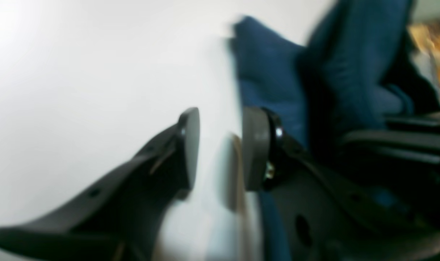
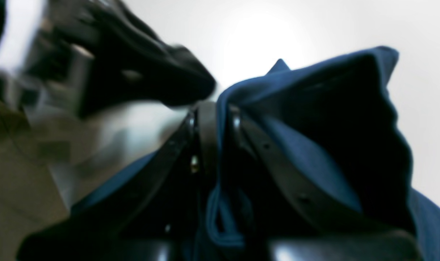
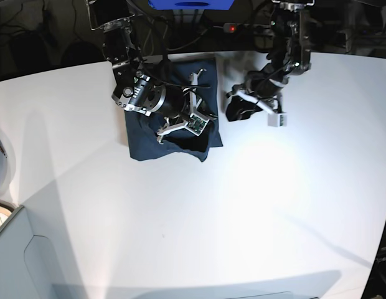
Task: Fold the T-shirt properly
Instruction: 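Grasp the strip's other end with the right gripper and fold it over, then press and smooth the folded bundle with the right gripper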
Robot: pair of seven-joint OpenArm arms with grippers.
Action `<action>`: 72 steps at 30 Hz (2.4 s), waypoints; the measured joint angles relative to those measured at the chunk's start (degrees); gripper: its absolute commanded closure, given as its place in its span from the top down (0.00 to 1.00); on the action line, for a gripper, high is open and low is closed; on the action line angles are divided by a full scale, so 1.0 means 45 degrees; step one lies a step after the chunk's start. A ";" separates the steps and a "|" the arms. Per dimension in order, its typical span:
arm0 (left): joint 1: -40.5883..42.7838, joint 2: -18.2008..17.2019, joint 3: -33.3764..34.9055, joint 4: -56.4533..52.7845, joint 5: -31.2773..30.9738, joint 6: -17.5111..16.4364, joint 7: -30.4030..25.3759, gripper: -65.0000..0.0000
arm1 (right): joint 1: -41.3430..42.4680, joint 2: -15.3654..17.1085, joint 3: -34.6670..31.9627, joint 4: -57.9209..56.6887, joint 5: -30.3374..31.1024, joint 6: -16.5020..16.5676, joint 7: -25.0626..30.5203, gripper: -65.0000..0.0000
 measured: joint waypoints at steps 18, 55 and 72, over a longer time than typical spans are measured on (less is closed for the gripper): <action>0.1073 0.0073 -0.2725 0.1394 0.0010 -0.0049 0.0010 0.30 | -0.1277 0.0238 0.1418 0.3968 0.0078 0.0000 -0.0015 0.70; 0.1069 0.0068 -0.2788 0.1394 0.0019 -0.0049 0.0015 0.30 | -0.3293 0.0835 0.0850 0.4061 0.0063 -0.0005 0.0039 0.00; 0.1005 0.0063 -0.2783 0.1394 0.0024 -0.0049 0.0015 0.30 | -0.3089 0.0840 -0.1107 0.2807 0.0019 -0.0005 0.0034 0.00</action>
